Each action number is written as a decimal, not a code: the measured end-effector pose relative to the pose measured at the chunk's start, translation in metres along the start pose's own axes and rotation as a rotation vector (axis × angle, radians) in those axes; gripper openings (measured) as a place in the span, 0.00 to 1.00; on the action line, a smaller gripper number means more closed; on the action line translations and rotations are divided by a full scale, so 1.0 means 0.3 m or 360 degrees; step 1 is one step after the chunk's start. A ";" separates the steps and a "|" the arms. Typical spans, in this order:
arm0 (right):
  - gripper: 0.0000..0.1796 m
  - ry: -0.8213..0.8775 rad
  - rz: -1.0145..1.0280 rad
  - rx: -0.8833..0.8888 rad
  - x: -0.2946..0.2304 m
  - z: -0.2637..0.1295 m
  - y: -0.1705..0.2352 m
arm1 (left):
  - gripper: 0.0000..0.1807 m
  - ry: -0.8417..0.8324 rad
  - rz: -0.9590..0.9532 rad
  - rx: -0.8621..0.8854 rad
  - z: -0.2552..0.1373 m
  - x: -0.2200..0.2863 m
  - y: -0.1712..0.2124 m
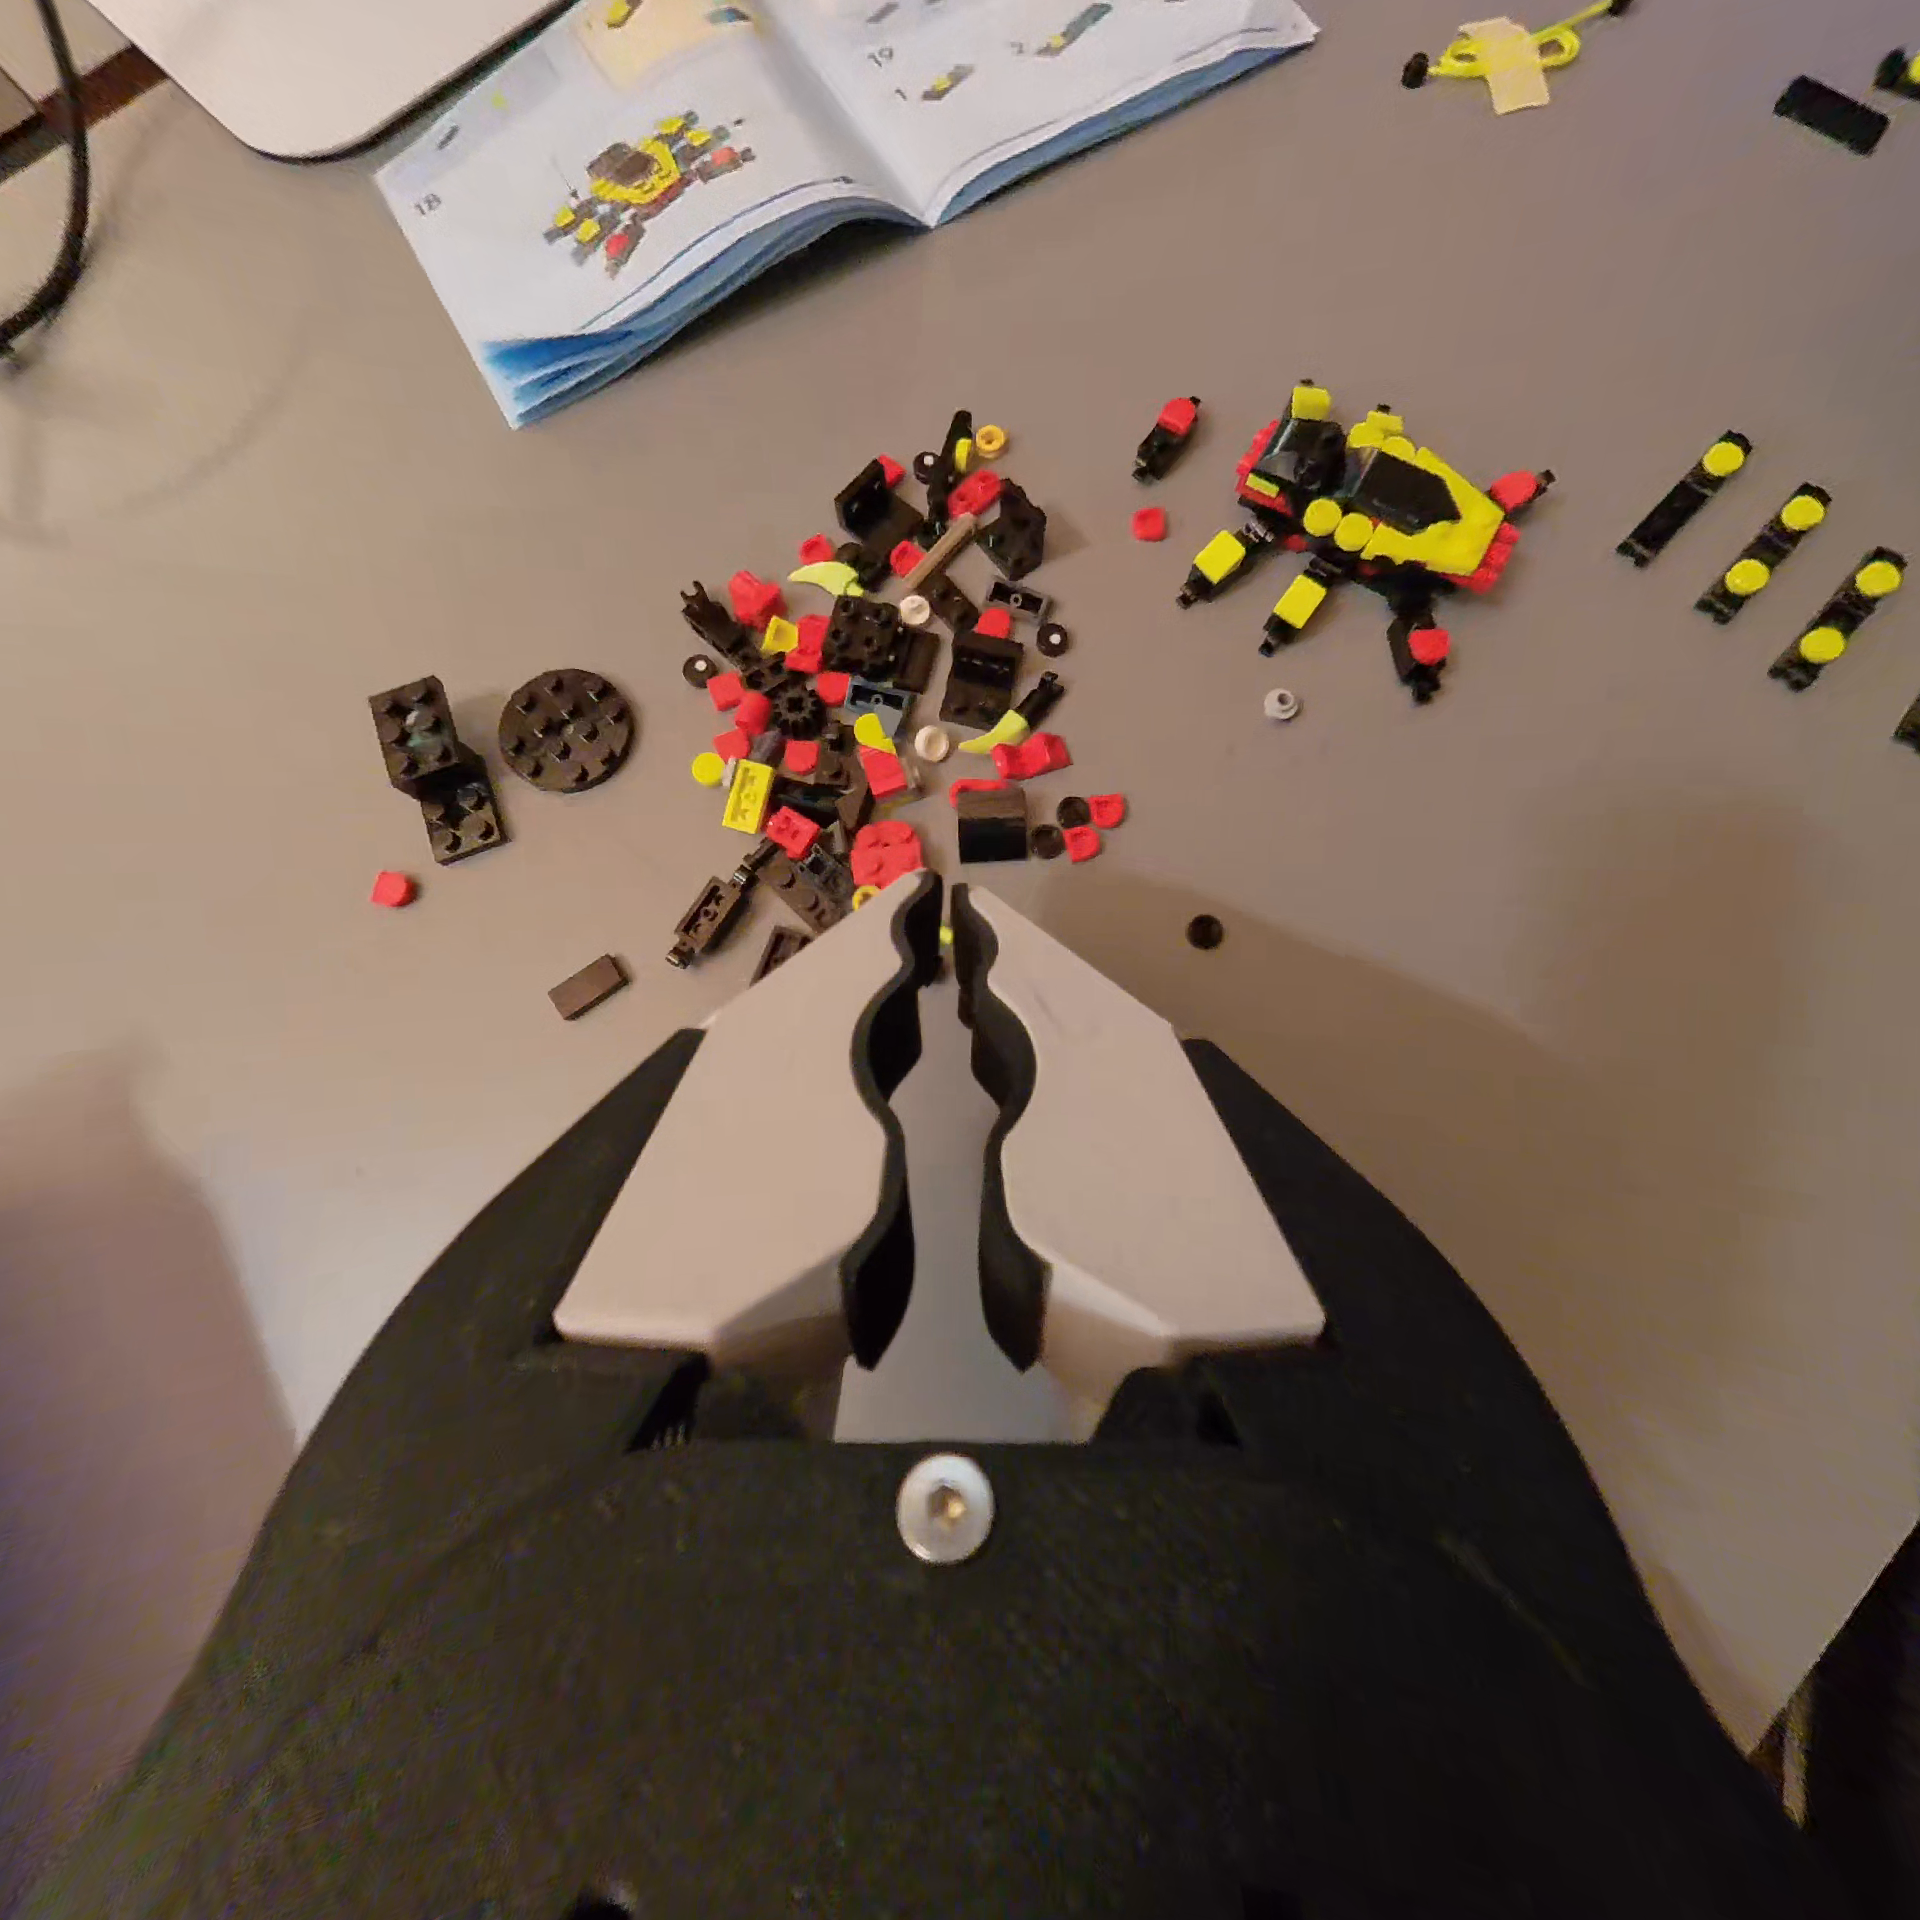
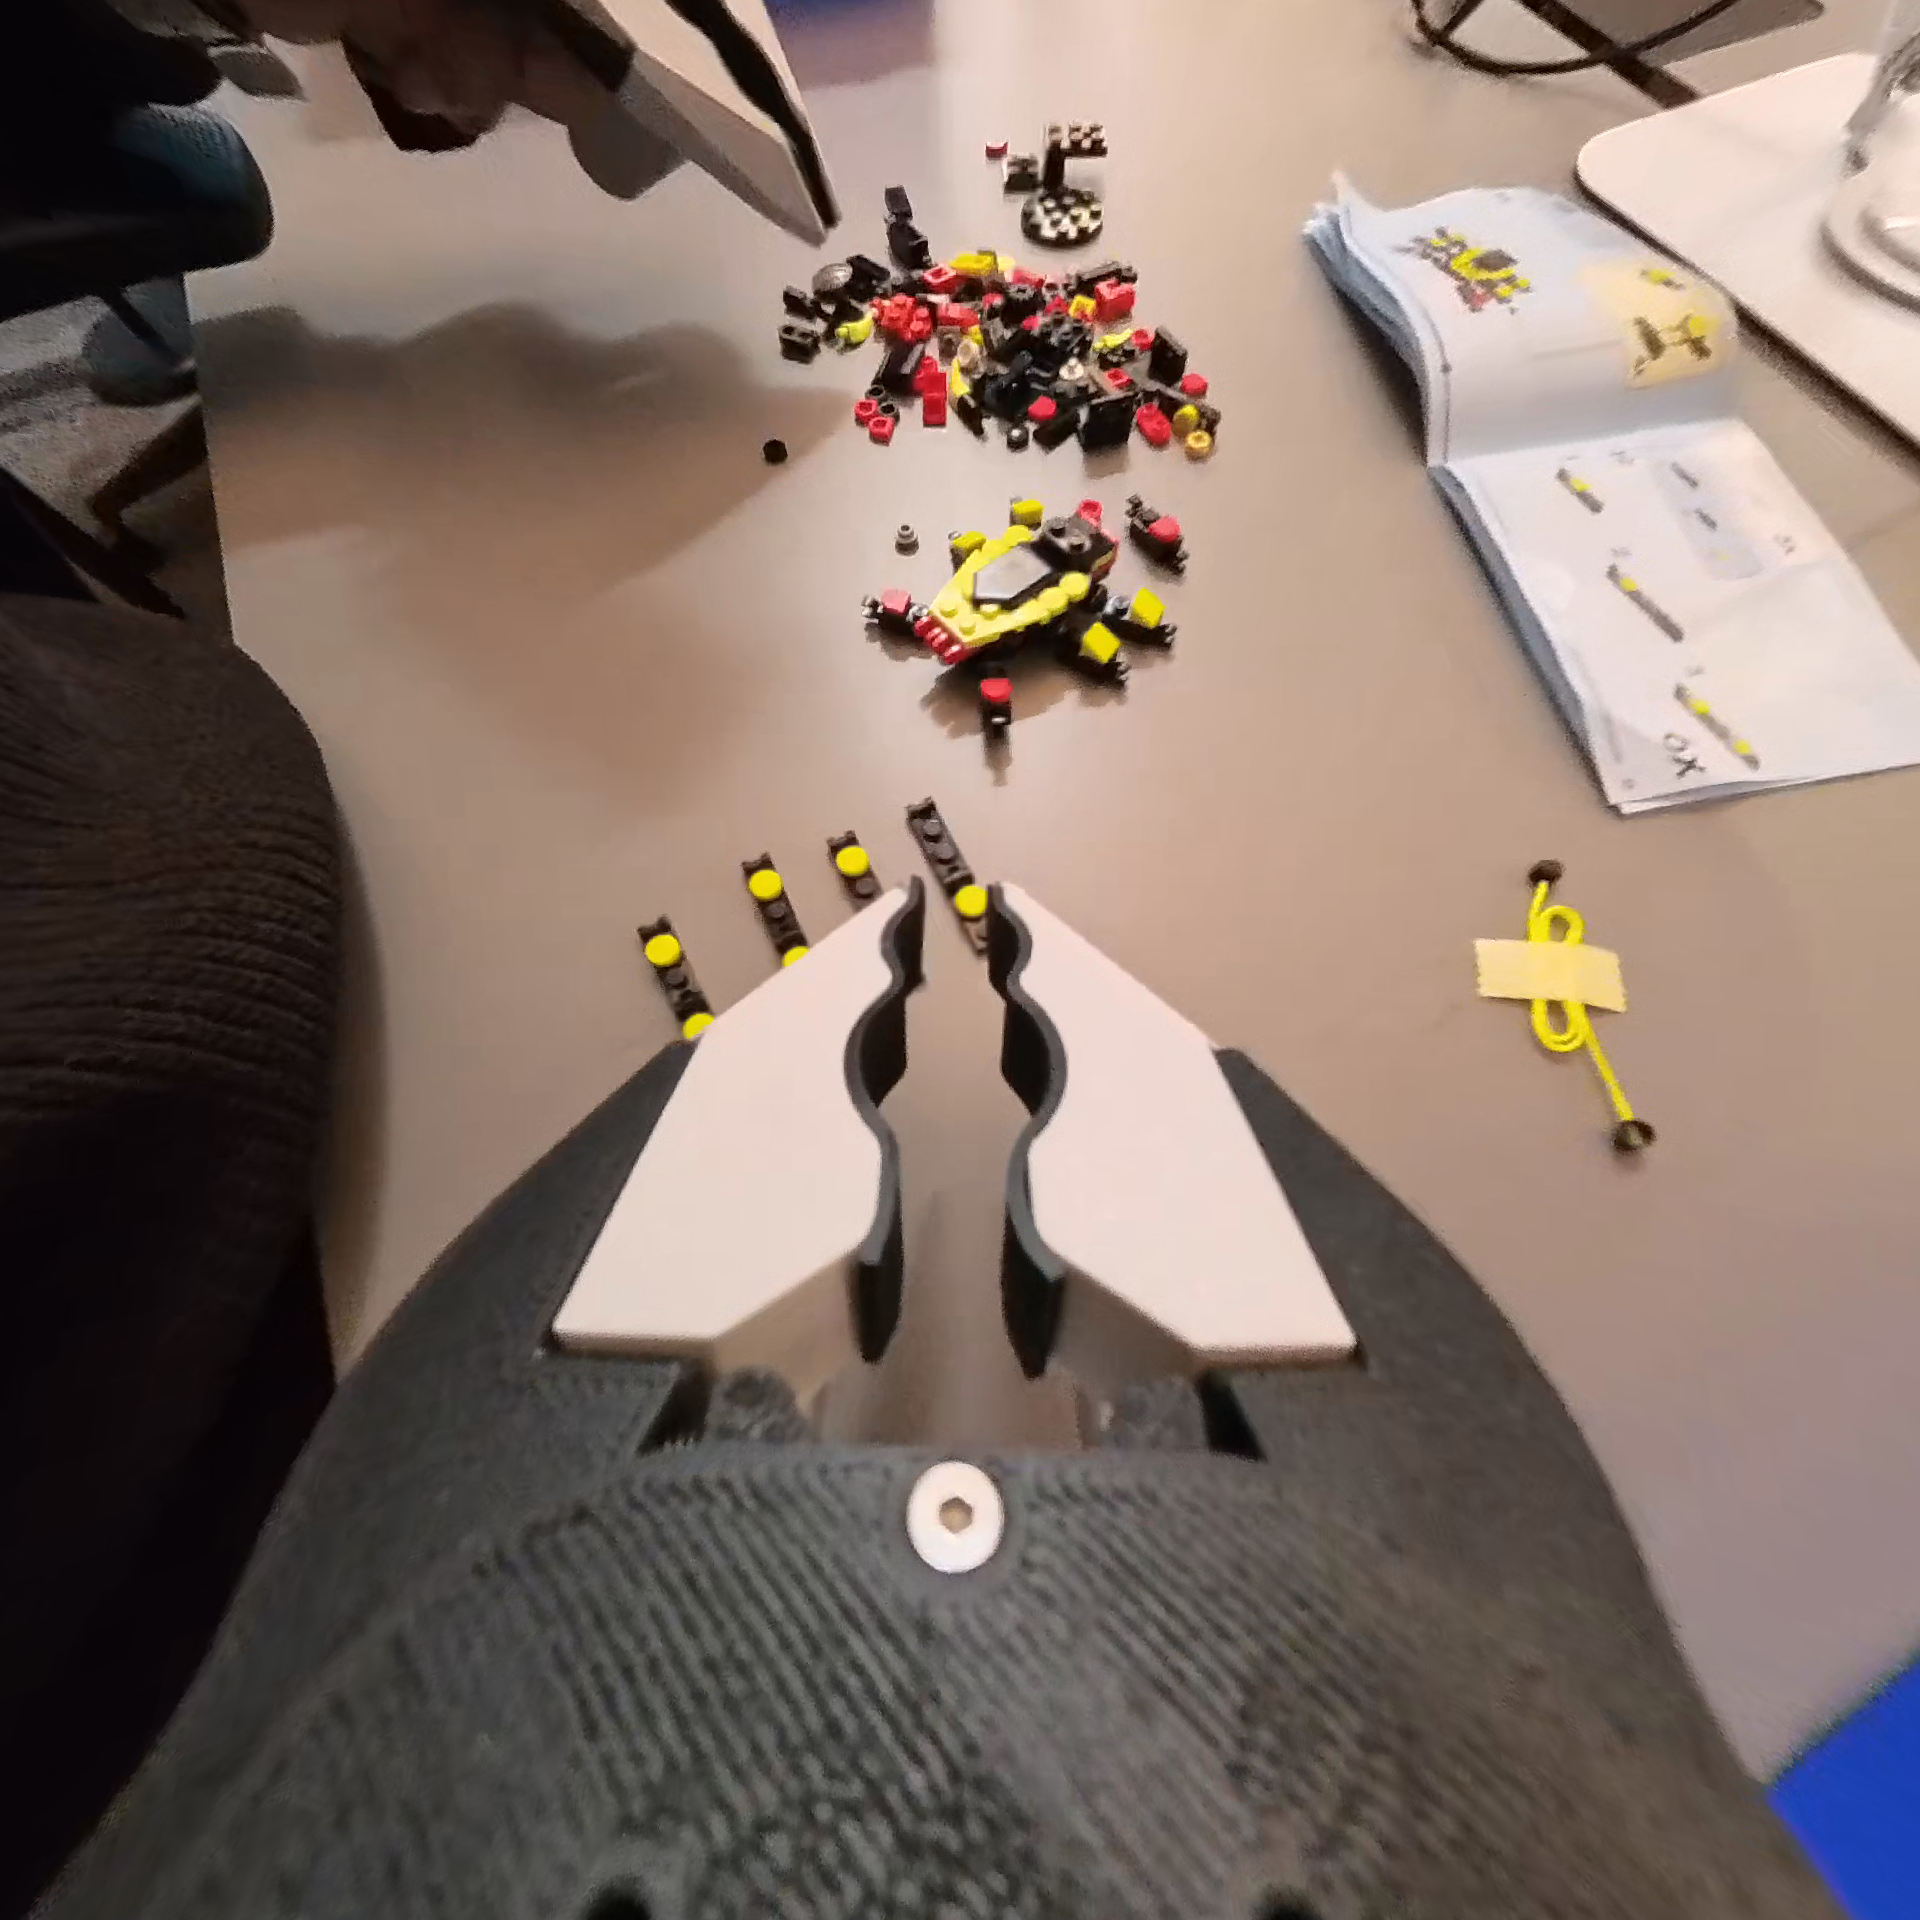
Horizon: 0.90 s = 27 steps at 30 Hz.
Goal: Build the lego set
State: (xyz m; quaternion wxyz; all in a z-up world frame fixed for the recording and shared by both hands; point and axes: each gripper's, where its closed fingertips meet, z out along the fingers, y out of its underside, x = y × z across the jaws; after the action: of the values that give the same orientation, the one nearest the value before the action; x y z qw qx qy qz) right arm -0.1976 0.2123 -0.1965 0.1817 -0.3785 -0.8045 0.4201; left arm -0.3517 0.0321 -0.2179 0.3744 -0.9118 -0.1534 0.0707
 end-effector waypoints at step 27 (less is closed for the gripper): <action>0.03 0.0160 0.0085 0.0075 0.091 0.000 0.005 | 0.01 -0.0200 -0.0169 0.0118 0.076 -0.193 -0.041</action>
State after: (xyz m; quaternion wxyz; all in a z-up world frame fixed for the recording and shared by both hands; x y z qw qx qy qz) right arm -0.2146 0.2338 -0.1984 0.2194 -0.4161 -0.7739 0.4241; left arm -0.4146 0.0362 -0.2245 0.4008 -0.8816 -0.2219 0.1135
